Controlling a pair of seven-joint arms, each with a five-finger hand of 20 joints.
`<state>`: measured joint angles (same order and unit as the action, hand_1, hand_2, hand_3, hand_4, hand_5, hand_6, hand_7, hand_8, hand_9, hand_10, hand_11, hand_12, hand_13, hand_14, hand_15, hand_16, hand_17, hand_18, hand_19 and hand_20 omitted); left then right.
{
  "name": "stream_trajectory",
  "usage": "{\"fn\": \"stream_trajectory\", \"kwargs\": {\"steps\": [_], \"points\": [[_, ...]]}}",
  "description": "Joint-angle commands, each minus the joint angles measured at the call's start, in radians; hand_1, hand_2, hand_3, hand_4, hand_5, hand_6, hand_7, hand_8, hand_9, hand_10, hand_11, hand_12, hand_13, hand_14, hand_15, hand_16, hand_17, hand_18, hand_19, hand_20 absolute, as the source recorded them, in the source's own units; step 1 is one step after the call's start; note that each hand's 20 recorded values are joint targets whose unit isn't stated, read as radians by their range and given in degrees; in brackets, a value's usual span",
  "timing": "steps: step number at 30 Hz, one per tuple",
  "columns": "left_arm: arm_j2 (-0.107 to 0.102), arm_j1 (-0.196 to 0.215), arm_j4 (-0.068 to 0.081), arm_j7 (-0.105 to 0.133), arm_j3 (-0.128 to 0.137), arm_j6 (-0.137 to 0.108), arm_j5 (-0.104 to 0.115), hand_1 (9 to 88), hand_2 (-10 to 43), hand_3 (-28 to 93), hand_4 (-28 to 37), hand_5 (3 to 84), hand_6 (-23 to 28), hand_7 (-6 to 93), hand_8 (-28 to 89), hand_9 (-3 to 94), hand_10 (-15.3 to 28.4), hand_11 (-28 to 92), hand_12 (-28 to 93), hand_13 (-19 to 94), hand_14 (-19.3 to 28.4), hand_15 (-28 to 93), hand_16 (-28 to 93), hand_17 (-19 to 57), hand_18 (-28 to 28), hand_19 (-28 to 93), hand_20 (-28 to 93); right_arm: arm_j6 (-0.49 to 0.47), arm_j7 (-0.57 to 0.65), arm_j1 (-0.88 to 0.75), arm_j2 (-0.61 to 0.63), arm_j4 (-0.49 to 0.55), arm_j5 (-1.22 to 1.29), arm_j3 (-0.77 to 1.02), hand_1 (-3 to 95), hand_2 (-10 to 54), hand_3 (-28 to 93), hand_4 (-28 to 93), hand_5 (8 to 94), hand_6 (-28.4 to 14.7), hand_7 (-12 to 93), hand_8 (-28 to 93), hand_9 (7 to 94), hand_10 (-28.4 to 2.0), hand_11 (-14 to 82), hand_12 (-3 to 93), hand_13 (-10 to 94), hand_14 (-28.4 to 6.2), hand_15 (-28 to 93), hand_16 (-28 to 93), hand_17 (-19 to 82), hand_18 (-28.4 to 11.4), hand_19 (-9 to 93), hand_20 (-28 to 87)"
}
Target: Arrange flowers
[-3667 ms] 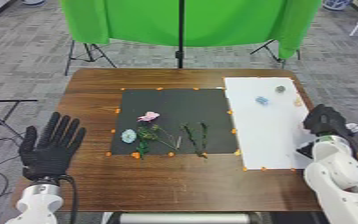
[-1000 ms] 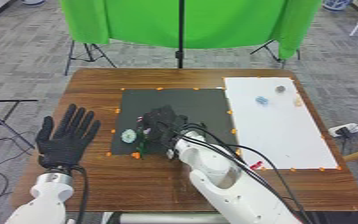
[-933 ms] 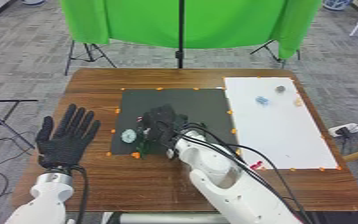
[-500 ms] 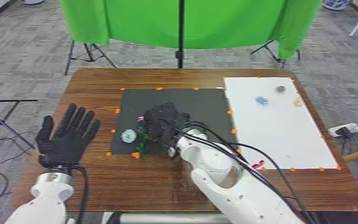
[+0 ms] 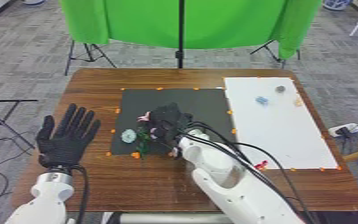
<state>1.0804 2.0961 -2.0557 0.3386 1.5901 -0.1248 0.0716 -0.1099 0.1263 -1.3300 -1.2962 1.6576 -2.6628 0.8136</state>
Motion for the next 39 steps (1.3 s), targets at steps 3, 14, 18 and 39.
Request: {"fn": "stream_trajectory", "kwargs": {"steps": [3, 14, 18, 39], "points": [[0.01, 0.019, 0.001, -0.015, 0.002, -0.001, -0.002, 24.3, 11.3, 78, -28.3, 43.4, 9.3, 9.3, -9, 36.1, 14.4, 17, 9, 26, 15.5, 29, -6, -7.8, 13.0, 31, 12, -0.016, 0.034, -0.04, 0.062, 0.071, 0.052, 0.04, 91.4, -9.5, -21, -5, 61.8, 0.2, 29, -18, 57.0, -13.4, 13.2, 15.7, 54, -10.3, 53, 18, 26, -20.2, 83, 45], [0.016, 0.024, -0.002, -0.015, 0.006, 0.005, -0.004, 24.6, 10.8, 78, -28.3, 43.3, 9.3, 9.3, -9, 36.1, 14.5, 17, 9, 26, 15.5, 29, -6, -7.9, 13.0, 31, 12, -0.064, 0.074, -0.081, 0.099, 0.169, 0.151, 0.107, 89.0, -9.5, -28, 2, 55.9, -1.8, 20, -16, 53.9, -14.8, 13.0, 15.1, 52, -11.8, 54, 17, 26, -22.1, 84, 44], [0.016, 0.031, -0.005, -0.007, 0.01, 0.003, -0.002, 24.7, 10.7, 77, -28.3, 43.2, 9.3, 9.3, -9, 36.0, 14.4, 17, 9, 26, 15.4, 29, -6, -7.8, 13.0, 31, 12, -0.096, 0.086, -0.089, 0.122, 0.213, 0.178, 0.156, 86.2, -9.5, -28, 3, 53.8, -2.5, 18, -15, 52.6, -15.3, 12.7, 14.8, 51, -12.4, 54, 16, 26, -22.5, 84, 43], [0.023, 0.061, -0.024, 0.023, 0.02, 0.011, 0.001, 24.6, 11.1, 77, -28.3, 43.2, 9.2, 9.3, -9, 36.2, 14.5, 17, 9, 26, 15.4, 29, -6, -7.8, 13.0, 31, 12, 0.022, 0.288, -0.109, 0.318, 0.158, 0.178, 0.439, 74.9, -9.5, -28, 73, 53.5, -2.9, 18, -14, 50.9, -16.0, 12.3, 14.2, 48, -13.2, 53, 14, 26, -22.2, 84, 40]]}}
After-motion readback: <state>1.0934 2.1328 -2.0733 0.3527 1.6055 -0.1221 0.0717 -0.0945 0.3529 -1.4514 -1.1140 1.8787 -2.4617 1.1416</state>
